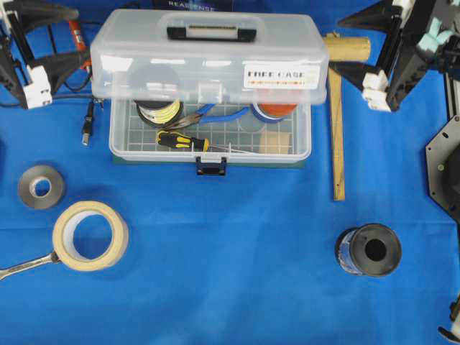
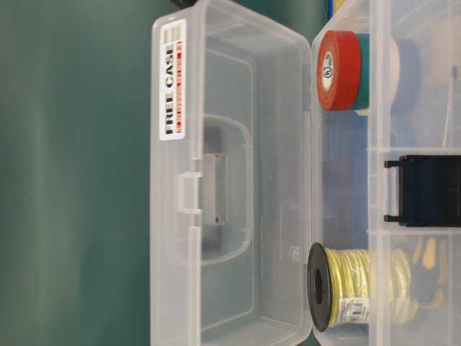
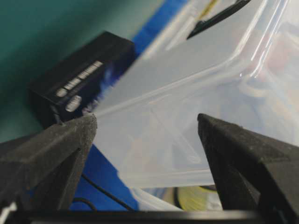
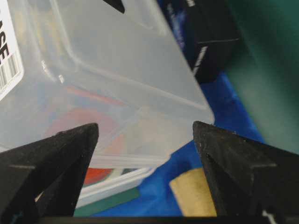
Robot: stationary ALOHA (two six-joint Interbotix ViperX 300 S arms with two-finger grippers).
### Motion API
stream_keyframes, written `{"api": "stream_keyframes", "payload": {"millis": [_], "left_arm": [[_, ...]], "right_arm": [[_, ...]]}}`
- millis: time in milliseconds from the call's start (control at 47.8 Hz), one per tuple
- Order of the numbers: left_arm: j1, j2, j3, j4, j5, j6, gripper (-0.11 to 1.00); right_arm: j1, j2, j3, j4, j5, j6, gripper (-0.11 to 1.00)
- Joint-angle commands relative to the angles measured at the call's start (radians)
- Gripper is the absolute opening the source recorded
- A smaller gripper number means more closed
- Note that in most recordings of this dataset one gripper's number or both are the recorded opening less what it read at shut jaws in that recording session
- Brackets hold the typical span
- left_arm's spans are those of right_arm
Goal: Open the tool box with both arms.
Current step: 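Swing the lid back away from the box with both grippers, then release the opened lid and raise both grippers away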
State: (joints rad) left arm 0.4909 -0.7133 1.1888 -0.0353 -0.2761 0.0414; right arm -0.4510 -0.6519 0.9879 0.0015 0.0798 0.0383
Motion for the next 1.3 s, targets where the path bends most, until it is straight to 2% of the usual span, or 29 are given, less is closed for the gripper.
{"api": "stream_keyframes", "payload": {"millis": [0,334,543,732,1275], "left_arm": [[0.028,0.017,-0.026,-0.002,-0.021,0.003,0.88],[0.127,0.115,-0.061,-0.002,-0.075,0.005,0.88],[0.15,0.204,-0.109,-0.002,-0.094,0.008,0.88],[0.163,0.268,-0.155,-0.002,-0.094,0.04,0.88],[0.241,0.314,-0.193,-0.002,-0.086,0.052,0.88]], "right_arm": [[-0.028,0.009,-0.037,0.003,-0.021,0.002,0.84],[-0.092,0.061,-0.054,0.003,-0.043,0.0,0.84],[-0.123,0.095,-0.069,0.003,-0.052,-0.003,0.84],[-0.153,0.12,-0.081,0.002,-0.057,-0.006,0.84],[-0.224,0.21,-0.137,-0.008,-0.074,-0.011,0.84]]}}
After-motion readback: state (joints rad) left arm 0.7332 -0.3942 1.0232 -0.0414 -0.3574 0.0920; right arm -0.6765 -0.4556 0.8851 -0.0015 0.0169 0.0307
